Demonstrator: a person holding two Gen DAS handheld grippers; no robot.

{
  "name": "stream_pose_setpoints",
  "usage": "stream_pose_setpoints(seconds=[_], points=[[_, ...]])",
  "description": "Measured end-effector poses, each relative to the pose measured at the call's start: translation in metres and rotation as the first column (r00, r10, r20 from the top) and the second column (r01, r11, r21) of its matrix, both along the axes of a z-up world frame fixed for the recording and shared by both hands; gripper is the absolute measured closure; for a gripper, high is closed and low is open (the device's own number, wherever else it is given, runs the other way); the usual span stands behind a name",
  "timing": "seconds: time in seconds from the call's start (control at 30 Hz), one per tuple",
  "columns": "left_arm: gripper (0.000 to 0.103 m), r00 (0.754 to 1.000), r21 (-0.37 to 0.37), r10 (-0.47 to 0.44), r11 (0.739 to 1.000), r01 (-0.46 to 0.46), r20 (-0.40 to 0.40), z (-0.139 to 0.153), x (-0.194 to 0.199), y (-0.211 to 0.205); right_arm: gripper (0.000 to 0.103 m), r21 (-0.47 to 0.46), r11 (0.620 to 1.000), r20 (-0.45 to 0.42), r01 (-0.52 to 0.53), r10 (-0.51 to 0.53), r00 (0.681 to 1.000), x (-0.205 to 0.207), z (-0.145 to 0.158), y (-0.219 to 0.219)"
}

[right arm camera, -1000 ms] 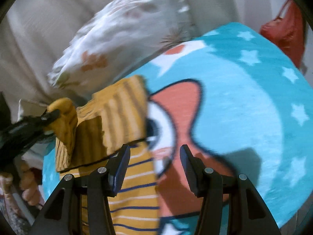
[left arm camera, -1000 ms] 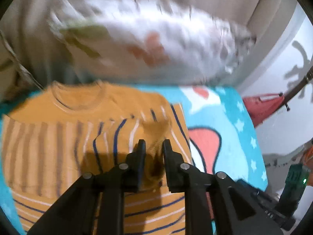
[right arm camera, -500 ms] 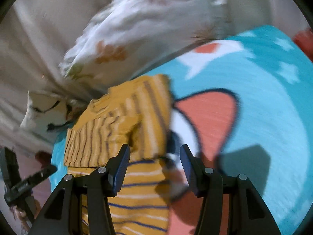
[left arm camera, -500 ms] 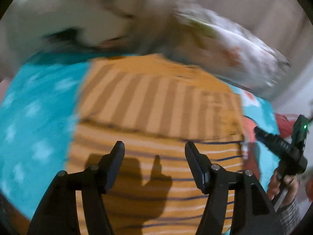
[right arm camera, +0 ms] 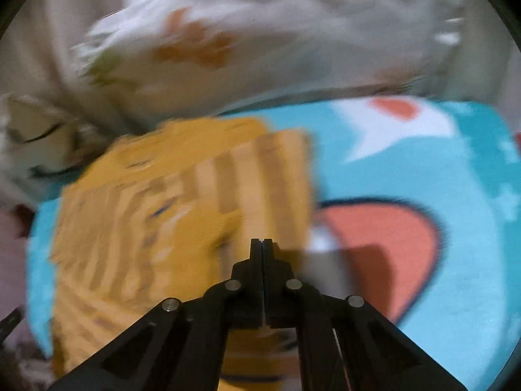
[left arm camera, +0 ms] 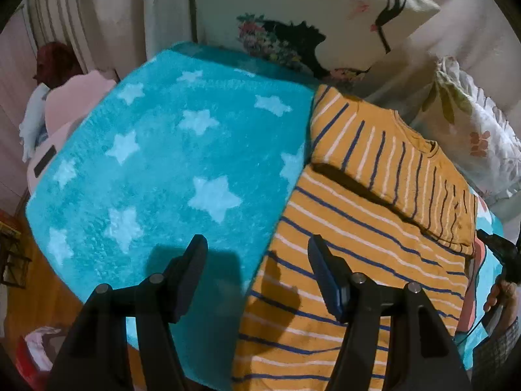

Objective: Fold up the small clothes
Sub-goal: 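Grasp the sweater hem with both grippers and lift it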

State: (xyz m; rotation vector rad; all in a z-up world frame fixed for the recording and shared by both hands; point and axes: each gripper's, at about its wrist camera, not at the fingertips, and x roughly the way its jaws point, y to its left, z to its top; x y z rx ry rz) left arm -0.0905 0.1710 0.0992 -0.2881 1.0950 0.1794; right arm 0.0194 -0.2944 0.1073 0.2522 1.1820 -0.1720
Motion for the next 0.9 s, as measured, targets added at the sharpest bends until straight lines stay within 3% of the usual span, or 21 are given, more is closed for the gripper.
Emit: stream_pose_setpoints(seconds=[0.07, 0.13, 0.17, 0.23, 0.47, 0.57, 0.67, 0.77, 0.9], points=[[0.040, 1.000, -0.005, -0.023, 1.000, 0.023, -0.015, -0.009, 0.003, 0.001, 0.099, 0.017, 0.999, -0.009, 0.050, -0.050, 0.999, -0.005, 0.002, -0.015], [0.040, 0.998, -0.009, -0.059, 0.998, 0.059, -0.037, -0.017, 0.004, -0.001, 0.092, 0.102, 0.993, -0.004, 0.052, -0.052, 0.999, -0.014, 0.008, -0.019], [0.040, 0.996, -0.011, -0.078, 0.997, 0.078, -0.052, -0.022, 0.006, -0.002, 0.075, 0.123, 0.992, -0.003, 0.036, -0.036, 0.999, -0.020, 0.012, -0.017], [0.040, 0.992, -0.021, -0.107, 0.994, 0.106, -0.071, -0.030, 0.008, -0.002, 0.052, 0.143, 0.990, -0.004, -0.003, 0.003, 1.000, -0.036, 0.017, -0.009], [0.040, 0.961, -0.130, -0.237, 0.967, 0.219, -0.144, -0.060, 0.009, -0.004, 0.051, 0.319, 0.947, -0.121, 0.020, 0.019, 0.992, -0.112, 0.000, -0.005], [0.040, 0.945, -0.214, -0.286, 0.944, 0.250, -0.159, -0.070, 0.009, -0.007, 0.051, 0.436, 0.897, -0.144, 0.073, -0.010, 0.990, -0.141, -0.013, 0.001], [0.040, 0.934, -0.246, -0.327, 0.926, 0.286, -0.142, -0.072, 0.004, -0.012, 0.051, 0.518, 0.849, -0.131, 0.101, -0.037, 0.991, -0.164, -0.015, 0.009], [0.040, 0.922, -0.317, -0.365, 0.896, 0.311, -0.127, -0.073, -0.003, -0.012, 0.051, 0.583, 0.803, -0.138, 0.122, -0.050, 0.989, -0.181, -0.019, 0.019], [0.040, 0.906, -0.414, -0.407, 0.849, 0.327, -0.118, -0.076, -0.021, -0.008, 0.051, 0.688, 0.712, -0.159, 0.143, -0.044, 0.986, -0.205, -0.028, 0.037]])
